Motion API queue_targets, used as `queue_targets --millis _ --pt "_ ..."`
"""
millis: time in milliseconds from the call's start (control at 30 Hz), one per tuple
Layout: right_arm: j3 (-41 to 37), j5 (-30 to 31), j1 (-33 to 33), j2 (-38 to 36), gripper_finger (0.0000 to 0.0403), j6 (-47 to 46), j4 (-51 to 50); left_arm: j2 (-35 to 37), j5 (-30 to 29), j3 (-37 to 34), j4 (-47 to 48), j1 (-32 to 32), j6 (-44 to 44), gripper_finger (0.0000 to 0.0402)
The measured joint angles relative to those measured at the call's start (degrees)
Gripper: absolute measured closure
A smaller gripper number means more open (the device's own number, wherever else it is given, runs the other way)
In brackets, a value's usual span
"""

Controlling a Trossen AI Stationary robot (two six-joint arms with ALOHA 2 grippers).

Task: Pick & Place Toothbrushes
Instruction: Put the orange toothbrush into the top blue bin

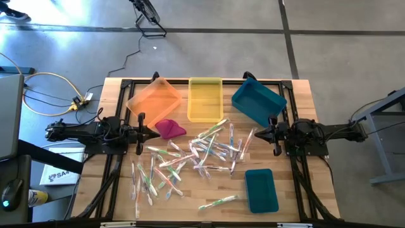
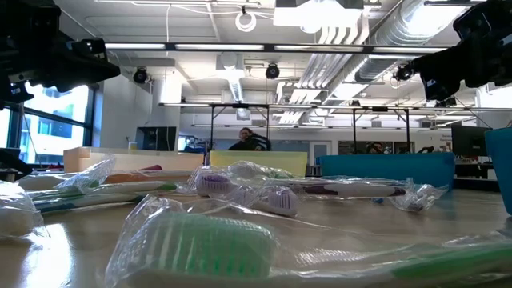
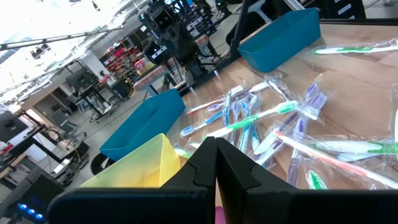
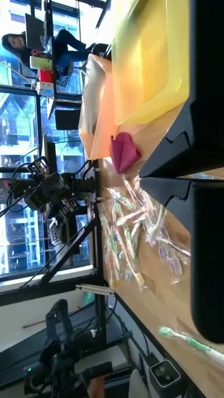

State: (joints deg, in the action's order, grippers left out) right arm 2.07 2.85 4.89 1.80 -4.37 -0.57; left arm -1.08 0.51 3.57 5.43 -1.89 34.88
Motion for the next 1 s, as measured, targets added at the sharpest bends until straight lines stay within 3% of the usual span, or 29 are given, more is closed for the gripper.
queue_targets --millis 167,300,767,1000 --pt "0.0 -0.02 0.0 0.02 0.04 -0.07 0.01 -0.02 -0.33 -0.04 -0.15 0.0 10.3 0.0402" --pt "0.0 -0.01 0.0 0.02 0.04 -0.49 0.67 -0.01 -0.43 -0.12 -0.86 0.0 12.72 0.0402" --pt "0.0 0.32 0.0 0.02 0.04 -0.05 5.92 0.0 0.17 -0.26 -6.84 0.0 -2.79 0.0402" --pt "0.0 8.03 0.0 0.02 0.04 0.1 5.92 0.0 0.16 -0.17 -6.97 0.0 -3.69 0.0402"
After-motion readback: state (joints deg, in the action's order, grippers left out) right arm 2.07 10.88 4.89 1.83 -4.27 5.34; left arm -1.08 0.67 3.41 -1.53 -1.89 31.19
